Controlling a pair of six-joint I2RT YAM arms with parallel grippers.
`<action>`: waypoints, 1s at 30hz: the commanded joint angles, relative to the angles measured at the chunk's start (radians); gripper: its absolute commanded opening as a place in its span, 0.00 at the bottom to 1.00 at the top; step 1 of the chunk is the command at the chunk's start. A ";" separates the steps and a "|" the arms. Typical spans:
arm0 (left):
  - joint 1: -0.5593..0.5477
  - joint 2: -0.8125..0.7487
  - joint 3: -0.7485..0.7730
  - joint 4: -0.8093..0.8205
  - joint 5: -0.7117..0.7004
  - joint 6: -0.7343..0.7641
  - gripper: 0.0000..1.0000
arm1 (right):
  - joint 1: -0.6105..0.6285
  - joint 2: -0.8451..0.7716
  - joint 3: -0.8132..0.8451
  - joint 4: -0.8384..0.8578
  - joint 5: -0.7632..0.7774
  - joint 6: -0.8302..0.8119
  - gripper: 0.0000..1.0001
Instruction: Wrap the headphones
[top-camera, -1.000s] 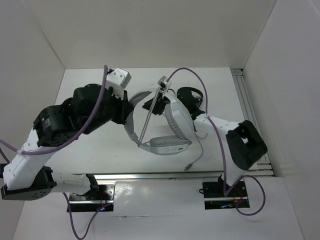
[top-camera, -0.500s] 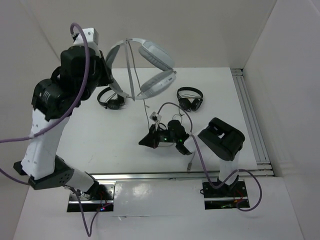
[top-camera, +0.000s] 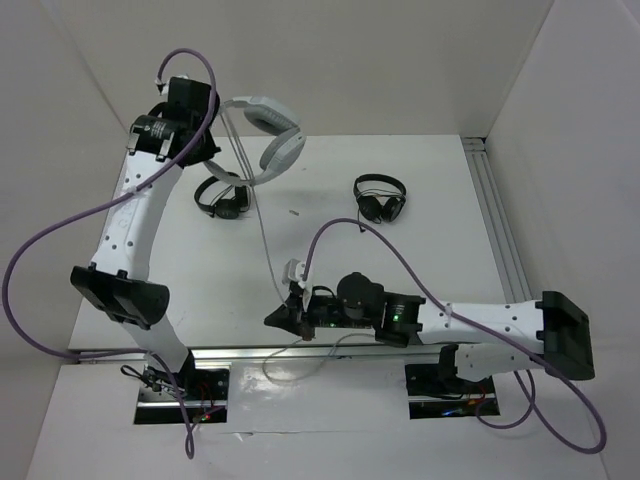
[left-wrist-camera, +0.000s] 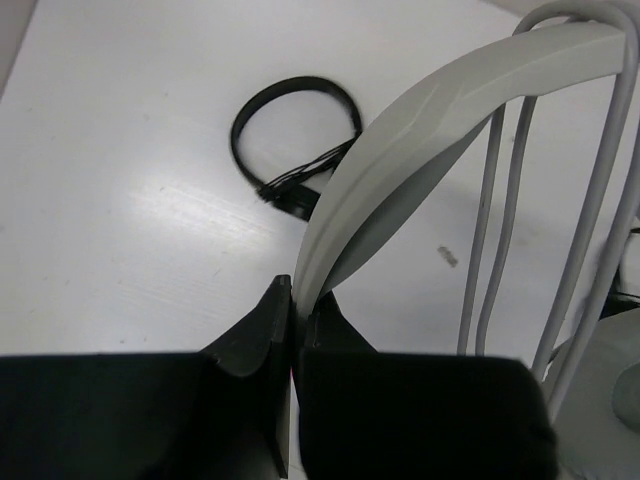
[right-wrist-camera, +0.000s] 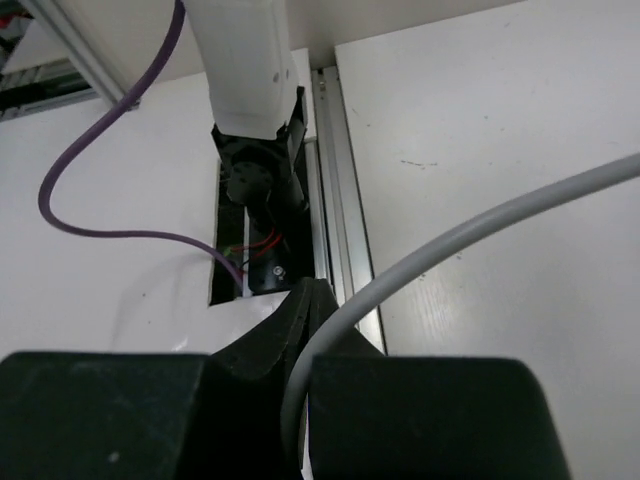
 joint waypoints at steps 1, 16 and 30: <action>-0.033 -0.043 -0.080 0.116 -0.122 -0.039 0.00 | 0.071 -0.071 0.137 -0.386 0.256 -0.137 0.00; -0.294 -0.316 -0.872 0.272 -0.059 0.095 0.00 | -0.002 -0.025 0.597 -0.345 1.220 -0.900 0.02; -0.642 -0.568 -1.062 0.262 -0.003 0.216 0.00 | -0.587 0.127 0.767 -0.321 0.832 -0.849 0.06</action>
